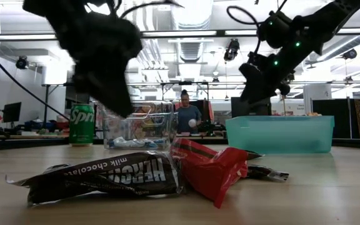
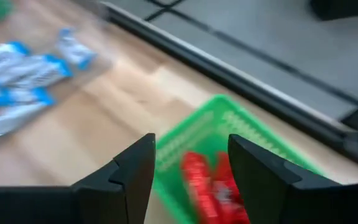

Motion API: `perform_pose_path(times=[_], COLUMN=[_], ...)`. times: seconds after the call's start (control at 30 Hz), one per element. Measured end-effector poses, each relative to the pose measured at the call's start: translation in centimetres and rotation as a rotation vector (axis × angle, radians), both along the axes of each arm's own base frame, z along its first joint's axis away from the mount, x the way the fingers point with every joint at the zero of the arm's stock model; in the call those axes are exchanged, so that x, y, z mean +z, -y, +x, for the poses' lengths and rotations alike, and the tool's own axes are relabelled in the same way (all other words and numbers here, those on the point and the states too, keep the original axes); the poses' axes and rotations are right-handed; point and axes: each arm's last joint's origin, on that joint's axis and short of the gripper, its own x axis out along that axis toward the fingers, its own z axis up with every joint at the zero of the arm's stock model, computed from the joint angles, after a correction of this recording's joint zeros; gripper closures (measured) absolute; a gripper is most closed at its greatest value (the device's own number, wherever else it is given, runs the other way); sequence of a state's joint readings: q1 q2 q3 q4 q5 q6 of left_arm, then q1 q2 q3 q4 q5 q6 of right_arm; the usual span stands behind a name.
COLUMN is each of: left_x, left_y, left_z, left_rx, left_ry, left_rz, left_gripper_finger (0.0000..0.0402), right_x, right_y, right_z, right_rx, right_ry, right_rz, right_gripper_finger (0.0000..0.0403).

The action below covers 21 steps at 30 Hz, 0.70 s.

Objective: Sort candy
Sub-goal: Put the white candy into the transparent bin

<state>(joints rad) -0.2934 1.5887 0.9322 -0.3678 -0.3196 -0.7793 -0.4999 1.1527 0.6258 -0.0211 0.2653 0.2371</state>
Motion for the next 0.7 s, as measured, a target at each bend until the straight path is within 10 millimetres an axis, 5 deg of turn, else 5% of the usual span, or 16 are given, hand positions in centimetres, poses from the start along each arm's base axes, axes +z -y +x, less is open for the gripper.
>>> perform_pose_path(times=[0.2, 0.4, 0.7], left_x=[-0.2, -0.5, -3.7], left_y=[0.9, 0.9, 0.8], left_z=[-2.8, -7.2, -11.1], left_rx=[0.226, 0.651, 0.916], left_ry=[-0.274, -0.652, -0.978], left_rz=[-0.115, -0.101, -0.105], left_gripper_finger=[0.0249, 0.0249, 0.0253], right_x=[0.4, 0.5, 0.5], right_y=[-1.2, -2.8, -3.8], right_z=[0.5, 1.2, 1.7], right_rx=[0.121, 0.19, 0.232], right_ry=[0.066, 0.064, 0.062], right_rz=[0.067, 0.068, 0.063], right_gripper_finger=[0.0209, 0.0211, 0.0211])
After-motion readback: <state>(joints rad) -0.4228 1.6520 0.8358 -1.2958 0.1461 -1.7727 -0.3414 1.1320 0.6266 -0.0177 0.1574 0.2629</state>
